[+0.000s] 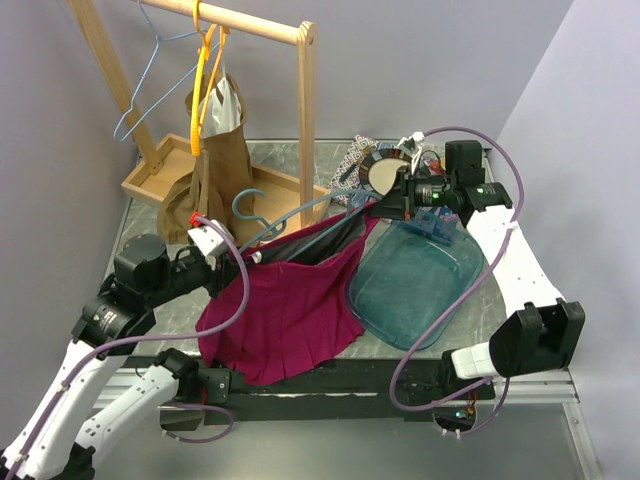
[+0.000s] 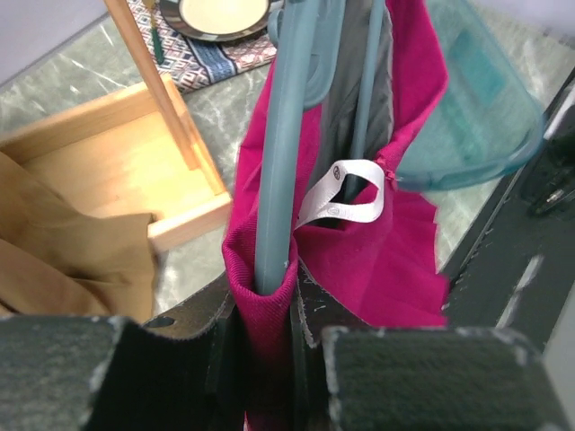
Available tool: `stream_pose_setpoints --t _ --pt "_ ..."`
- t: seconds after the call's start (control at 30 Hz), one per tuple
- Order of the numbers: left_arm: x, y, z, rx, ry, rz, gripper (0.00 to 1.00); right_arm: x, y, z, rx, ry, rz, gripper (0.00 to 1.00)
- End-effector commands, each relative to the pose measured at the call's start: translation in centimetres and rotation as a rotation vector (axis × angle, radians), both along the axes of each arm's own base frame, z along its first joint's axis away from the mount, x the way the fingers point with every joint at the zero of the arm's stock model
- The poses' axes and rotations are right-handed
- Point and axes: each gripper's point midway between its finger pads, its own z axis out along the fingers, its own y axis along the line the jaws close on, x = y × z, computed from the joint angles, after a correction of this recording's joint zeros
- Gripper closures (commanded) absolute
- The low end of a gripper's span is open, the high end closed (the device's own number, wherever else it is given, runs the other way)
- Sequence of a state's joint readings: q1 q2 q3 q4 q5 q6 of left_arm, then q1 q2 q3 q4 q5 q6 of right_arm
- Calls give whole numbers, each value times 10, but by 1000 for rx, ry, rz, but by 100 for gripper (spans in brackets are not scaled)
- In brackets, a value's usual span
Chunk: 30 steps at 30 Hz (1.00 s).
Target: Place the skirt on the hanger
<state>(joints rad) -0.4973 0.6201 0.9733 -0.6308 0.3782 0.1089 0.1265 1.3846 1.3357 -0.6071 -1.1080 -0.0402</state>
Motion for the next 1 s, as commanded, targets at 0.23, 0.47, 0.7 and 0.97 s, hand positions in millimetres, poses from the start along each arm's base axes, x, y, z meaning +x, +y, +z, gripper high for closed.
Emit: stream_pose_setpoints --t 0.23,0.47,0.7,0.97 --pt "-12 -11 0 -212 128 24 99 -36 -2 -54 -81 0 216 59" --pt "-12 -7 8 -201 166 55 99 -37 -42 -33 -198 -149 126 39" --pt "-16 -19 4 -82 154 -84 99 -65 -30 35 -345 -567 282 12" --pt "-10 -35 1 17 174 -221 99 -87 51 72 -320 -802 505 6"
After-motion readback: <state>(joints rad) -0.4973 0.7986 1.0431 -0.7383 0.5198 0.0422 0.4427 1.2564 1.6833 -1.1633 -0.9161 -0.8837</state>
